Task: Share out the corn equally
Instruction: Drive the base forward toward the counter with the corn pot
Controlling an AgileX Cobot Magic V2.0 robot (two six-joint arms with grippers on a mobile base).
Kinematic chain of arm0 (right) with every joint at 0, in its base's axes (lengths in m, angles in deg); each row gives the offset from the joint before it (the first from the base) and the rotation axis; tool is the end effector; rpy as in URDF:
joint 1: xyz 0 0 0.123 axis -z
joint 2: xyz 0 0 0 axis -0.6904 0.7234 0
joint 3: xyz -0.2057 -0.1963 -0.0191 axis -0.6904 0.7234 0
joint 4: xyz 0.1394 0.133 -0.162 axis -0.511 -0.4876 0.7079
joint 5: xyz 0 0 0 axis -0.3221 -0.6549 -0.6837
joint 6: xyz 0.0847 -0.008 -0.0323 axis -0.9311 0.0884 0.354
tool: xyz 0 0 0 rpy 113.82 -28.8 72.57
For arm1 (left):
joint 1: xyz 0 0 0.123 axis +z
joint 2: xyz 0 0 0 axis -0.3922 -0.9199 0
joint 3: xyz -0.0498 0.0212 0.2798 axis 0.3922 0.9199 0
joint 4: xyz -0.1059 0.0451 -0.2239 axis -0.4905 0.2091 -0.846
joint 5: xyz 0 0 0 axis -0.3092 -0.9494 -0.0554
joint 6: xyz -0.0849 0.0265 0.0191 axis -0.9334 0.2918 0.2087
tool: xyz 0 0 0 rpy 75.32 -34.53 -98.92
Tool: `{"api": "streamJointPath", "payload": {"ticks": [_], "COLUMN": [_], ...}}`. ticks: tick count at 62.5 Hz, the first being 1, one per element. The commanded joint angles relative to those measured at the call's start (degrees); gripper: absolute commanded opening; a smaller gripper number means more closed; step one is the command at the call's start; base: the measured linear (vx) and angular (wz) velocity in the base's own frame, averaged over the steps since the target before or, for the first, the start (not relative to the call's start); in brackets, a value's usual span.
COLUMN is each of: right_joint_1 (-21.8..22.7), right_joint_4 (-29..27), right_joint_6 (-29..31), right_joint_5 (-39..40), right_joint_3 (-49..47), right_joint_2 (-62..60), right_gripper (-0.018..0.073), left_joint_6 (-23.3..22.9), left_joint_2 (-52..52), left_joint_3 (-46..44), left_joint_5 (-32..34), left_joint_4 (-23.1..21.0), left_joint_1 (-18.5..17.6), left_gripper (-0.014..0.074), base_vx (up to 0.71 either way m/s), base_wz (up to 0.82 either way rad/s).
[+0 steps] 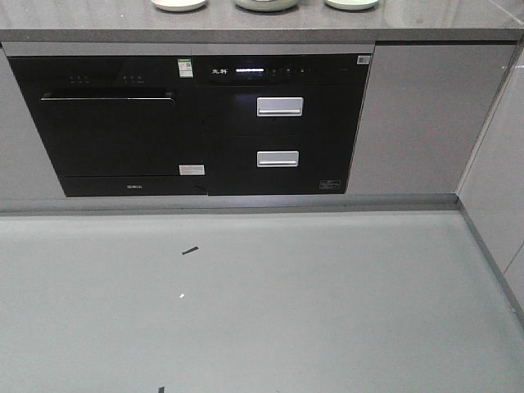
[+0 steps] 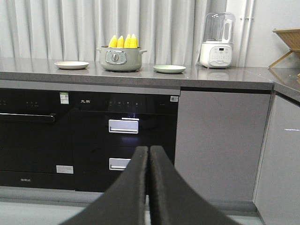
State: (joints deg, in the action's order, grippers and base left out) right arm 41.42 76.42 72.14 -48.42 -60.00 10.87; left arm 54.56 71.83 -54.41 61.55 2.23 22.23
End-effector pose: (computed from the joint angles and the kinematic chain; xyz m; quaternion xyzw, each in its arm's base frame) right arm 0.0566 0.0021 0.2015 -0.0079 0.6912 0.0198 0.7224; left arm 0.0566 -0.0018 0.1913 0.0057 0.7337 -0.0113 0.6794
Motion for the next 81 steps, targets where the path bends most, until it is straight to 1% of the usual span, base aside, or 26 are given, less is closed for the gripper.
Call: {"api": "streamJointPath", "payload": {"ticks": [1,81], "right_joint_1": [0.4,0.4], "right_joint_4": [0.6,0.6], "right_joint_6": [0.5,0.5], "right_joint_5": [4.1,4.1], "right_joint_3": [0.5,0.5], "right_joint_2": [-0.2,-0.2], "right_gripper": [-0.0004,-0.0004], "left_joint_6": [-0.6,-0.6], "left_joint_2": [1.0,1.0], "left_joint_3": [0.2,0.2], "left_joint_5": [4.5,4.5], "left_joint_4": [-0.1,-0.1], "left_joint_1": [0.0,0.0], "left_gripper": [-0.0007,-0.0007], "base_vx": [0.12,0.12], "base_wz": [0.0,0.05]}}
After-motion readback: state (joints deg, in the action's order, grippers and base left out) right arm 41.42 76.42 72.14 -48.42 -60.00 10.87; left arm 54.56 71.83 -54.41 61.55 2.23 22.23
